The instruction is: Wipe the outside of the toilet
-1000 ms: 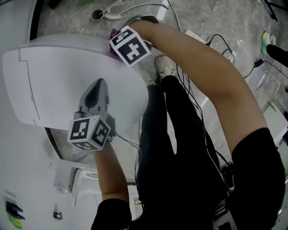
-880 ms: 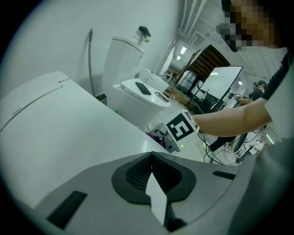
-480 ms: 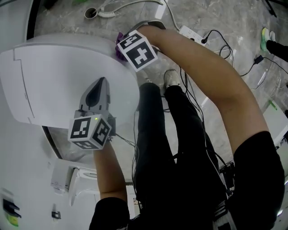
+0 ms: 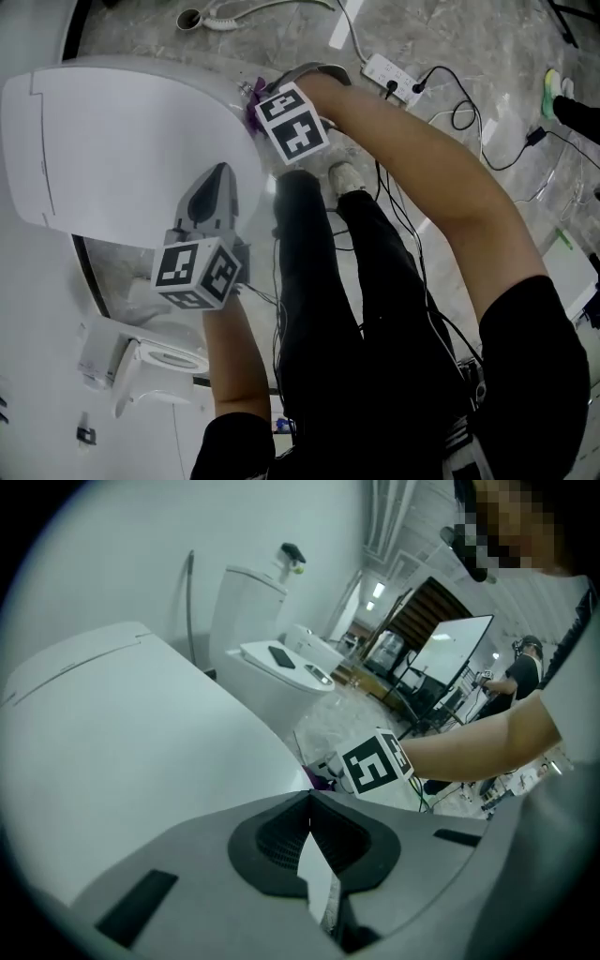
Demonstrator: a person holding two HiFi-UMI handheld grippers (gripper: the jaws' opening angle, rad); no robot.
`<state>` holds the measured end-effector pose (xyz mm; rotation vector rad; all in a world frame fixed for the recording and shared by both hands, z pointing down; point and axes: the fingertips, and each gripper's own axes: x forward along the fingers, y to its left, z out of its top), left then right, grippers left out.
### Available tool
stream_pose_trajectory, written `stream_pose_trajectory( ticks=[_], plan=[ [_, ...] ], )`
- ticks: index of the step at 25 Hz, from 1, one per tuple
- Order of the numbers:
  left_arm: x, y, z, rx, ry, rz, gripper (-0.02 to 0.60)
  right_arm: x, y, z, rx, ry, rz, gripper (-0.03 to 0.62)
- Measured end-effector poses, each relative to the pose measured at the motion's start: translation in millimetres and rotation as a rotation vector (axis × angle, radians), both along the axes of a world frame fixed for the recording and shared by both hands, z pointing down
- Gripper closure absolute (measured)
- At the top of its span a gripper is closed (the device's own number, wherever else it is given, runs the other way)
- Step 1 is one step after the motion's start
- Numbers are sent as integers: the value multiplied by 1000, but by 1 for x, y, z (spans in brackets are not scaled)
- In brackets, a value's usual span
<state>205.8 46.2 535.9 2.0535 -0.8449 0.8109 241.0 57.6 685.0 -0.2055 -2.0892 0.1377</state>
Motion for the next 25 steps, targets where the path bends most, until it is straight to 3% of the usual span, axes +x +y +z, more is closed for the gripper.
stream_pose_trajectory(
  ticks=[3, 11, 14, 18, 25],
  plan=[
    [-8, 26, -8, 9, -13, -70, 574, -1, 14, -2, 7, 4, 77, 487],
    [-51, 88, -18, 27, -40, -300, 574, -11, 43, -7, 84, 64, 154, 487],
    [-63, 112, -17, 9, -54, -337, 574, -17, 58, -11, 80, 65, 202, 487],
    [-76, 144, -17, -13, -70, -379, 574, -35, 91, -18, 55, 42, 191, 487],
    [-108, 174, -9, -10, -80, -429, 574, -55, 114, -18, -2, 46, 321, 487]
  ],
)
